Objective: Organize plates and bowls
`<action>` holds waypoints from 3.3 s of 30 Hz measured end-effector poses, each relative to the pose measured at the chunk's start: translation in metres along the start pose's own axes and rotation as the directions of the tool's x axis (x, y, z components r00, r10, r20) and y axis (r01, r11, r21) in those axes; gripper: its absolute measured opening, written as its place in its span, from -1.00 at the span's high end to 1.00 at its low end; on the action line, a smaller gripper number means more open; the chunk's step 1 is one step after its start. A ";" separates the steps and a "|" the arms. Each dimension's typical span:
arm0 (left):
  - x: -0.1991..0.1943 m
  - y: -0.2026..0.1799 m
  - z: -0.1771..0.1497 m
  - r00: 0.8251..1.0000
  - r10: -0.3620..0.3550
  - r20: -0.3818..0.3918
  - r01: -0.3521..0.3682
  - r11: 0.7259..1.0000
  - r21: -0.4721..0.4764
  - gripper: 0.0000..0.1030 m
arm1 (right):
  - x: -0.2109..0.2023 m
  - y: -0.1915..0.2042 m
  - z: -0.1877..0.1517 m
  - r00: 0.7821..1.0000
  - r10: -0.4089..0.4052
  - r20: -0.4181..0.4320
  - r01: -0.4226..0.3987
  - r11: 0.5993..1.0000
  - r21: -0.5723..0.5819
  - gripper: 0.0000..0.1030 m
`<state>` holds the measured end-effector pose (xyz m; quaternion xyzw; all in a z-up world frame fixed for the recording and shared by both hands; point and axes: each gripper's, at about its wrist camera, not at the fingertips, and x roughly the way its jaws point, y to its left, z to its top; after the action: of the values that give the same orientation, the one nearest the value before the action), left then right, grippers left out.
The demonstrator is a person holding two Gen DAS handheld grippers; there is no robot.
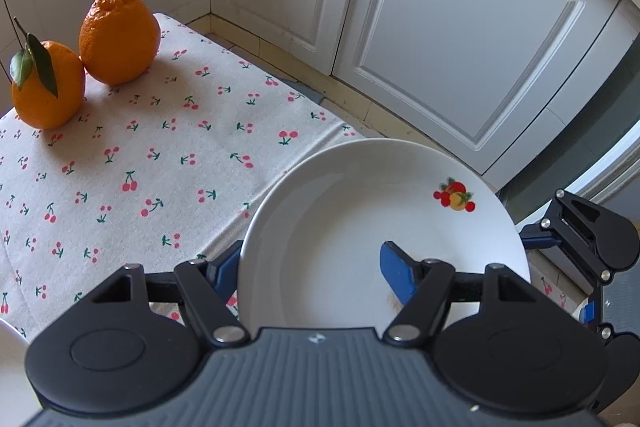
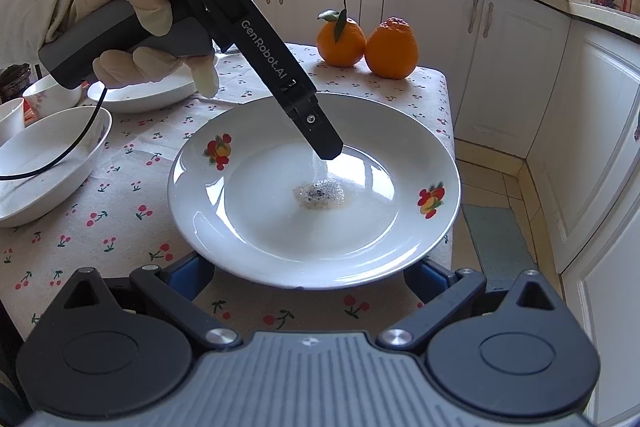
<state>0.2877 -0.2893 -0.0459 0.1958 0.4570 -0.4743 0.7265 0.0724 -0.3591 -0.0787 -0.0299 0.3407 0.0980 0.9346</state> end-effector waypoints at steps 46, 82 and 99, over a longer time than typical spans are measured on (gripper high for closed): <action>-0.163 -0.047 -0.086 0.920 0.229 0.318 -0.230 0.973 -0.038 -0.83 | -0.071 0.056 -0.001 0.996 -0.055 0.068 0.052 0.998 0.043 -1.00; -0.179 -0.076 -0.339 0.849 0.438 0.295 -0.390 0.897 -0.210 -0.84 | -0.071 0.167 0.013 0.998 0.059 0.003 -0.059 0.998 -0.002 -1.00; -0.158 -0.053 -0.334 0.864 0.412 0.288 -0.327 0.896 -0.302 -0.96 | -0.030 0.177 0.041 0.983 0.139 -0.118 -0.148 0.986 -0.075 -1.00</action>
<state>0.0614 0.0063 -0.0725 0.1038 0.3306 -0.2925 0.8913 0.0394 -0.1853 -0.0258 -0.0496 0.3899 0.1775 0.9022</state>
